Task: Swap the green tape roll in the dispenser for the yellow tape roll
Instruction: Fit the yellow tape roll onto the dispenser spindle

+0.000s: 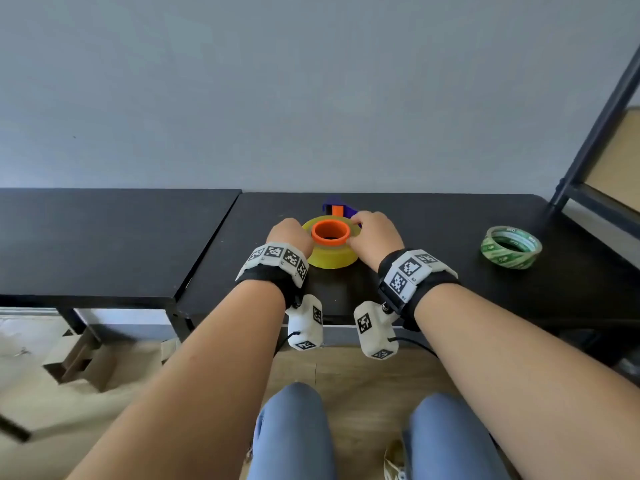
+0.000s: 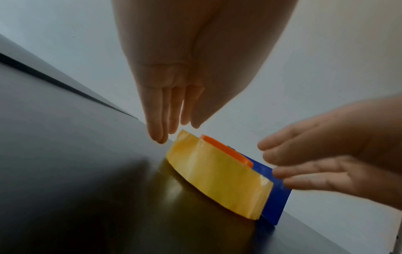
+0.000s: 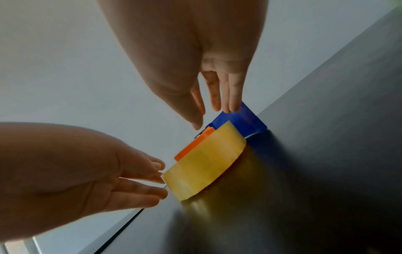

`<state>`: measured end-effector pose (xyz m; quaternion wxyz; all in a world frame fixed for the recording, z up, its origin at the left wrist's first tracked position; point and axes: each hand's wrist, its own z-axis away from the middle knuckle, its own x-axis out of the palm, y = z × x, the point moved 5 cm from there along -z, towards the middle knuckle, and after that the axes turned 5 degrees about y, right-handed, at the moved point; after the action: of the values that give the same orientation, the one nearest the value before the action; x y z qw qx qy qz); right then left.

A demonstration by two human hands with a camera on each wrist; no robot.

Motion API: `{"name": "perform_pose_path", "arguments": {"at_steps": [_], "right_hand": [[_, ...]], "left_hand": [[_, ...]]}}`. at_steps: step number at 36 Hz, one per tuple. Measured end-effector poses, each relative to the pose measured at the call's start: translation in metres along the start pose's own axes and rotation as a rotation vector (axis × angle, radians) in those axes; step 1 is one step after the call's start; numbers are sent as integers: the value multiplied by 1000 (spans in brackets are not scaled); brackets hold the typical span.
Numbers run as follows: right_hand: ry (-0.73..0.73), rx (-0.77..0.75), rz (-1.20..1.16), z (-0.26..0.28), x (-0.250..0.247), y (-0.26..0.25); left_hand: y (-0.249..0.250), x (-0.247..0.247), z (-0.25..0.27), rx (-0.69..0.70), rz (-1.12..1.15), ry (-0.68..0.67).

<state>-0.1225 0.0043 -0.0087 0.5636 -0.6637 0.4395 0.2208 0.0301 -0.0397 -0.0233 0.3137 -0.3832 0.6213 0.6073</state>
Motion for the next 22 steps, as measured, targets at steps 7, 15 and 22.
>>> {"name": "perform_pose_path", "arguments": {"at_steps": [7, 15, 22], "right_hand": [[-134, -160, 63, 1, 13, -25], [-159, -204, 263, 2, 34, -26], [-111, -179, 250, 1, 33, -24]], "left_hand": [[-4, 0, -3, 5, -64, -19], [-9, -1, -1, 15, -86, -57], [-12, 2, -6, 20, -1, -37]]}}
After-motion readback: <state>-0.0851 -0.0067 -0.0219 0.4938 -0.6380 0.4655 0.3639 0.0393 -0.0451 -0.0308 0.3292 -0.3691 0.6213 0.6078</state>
